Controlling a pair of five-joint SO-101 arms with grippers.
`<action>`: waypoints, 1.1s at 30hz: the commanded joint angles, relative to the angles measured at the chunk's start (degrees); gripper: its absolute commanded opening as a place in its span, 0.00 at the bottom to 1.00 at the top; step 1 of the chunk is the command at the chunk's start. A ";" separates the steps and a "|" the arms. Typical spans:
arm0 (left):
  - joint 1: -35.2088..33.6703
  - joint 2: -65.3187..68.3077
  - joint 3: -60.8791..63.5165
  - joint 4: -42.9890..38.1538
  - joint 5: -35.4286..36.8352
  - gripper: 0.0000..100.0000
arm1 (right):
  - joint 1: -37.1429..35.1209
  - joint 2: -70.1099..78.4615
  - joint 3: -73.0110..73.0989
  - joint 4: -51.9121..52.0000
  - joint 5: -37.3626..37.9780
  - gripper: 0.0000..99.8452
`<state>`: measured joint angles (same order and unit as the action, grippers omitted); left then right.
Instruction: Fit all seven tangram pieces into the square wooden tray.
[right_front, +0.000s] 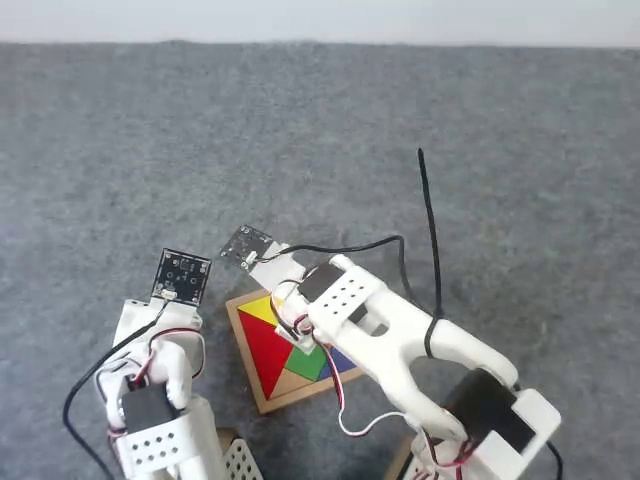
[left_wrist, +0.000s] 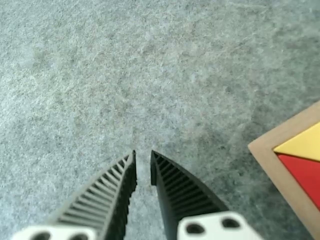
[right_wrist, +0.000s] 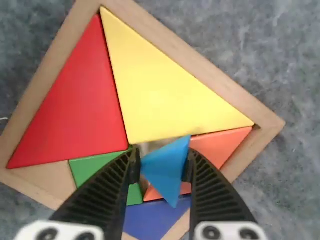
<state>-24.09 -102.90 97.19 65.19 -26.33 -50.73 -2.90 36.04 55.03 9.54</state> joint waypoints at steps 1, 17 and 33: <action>-0.35 -1.14 -0.75 0.26 -0.44 0.06 | -0.75 0.13 -3.08 -0.31 -3.08 0.08; -0.35 -1.14 -0.75 0.26 -0.53 0.08 | -3.65 0.57 -3.25 1.63 -4.57 0.21; -0.35 -1.14 -0.75 0.26 -0.53 0.08 | 7.52 -16.57 2.29 5.76 -0.88 0.00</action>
<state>-24.09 -102.90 97.19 65.19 -26.33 -45.01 -12.66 35.78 62.59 6.73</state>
